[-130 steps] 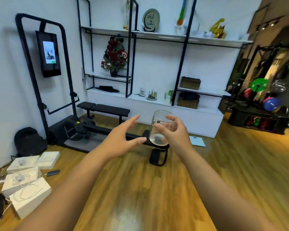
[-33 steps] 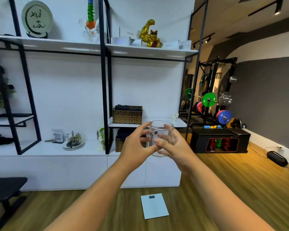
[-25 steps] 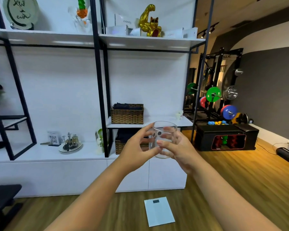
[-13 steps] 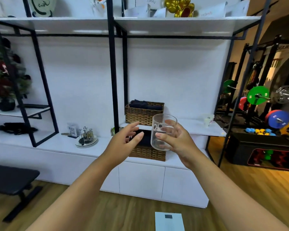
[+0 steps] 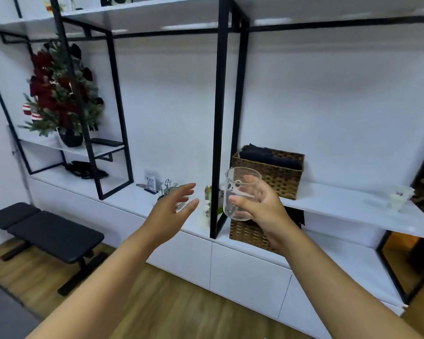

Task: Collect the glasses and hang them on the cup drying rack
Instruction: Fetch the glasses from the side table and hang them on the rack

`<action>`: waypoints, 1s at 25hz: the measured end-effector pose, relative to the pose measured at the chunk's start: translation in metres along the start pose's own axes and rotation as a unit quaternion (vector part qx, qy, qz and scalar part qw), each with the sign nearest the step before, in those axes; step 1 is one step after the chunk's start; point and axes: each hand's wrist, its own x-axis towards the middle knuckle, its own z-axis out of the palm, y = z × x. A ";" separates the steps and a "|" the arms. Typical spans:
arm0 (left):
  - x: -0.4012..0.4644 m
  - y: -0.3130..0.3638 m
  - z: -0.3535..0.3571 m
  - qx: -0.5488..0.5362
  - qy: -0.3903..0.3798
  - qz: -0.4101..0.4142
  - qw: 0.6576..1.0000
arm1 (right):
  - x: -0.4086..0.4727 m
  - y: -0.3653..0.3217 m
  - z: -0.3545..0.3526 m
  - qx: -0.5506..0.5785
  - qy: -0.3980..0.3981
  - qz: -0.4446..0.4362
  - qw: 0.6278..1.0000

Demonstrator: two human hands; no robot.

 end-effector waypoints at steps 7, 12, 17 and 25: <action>0.120 -0.078 -0.062 -0.002 0.020 -0.011 1.000 | 0.148 0.038 0.083 -0.004 -0.026 -0.006 1.000; 0.181 -0.126 -0.093 0.011 0.031 -0.019 0.999 | 0.225 0.069 0.124 -0.007 -0.045 0.001 0.999; 0.241 -0.169 -0.102 0.012 0.047 -0.027 0.998 | 0.308 0.116 0.160 -0.027 -0.076 0.022 0.997; 0.346 -0.220 -0.118 0.034 0.081 -0.061 0.994 | 0.449 0.170 0.207 -0.011 -0.132 0.034 0.991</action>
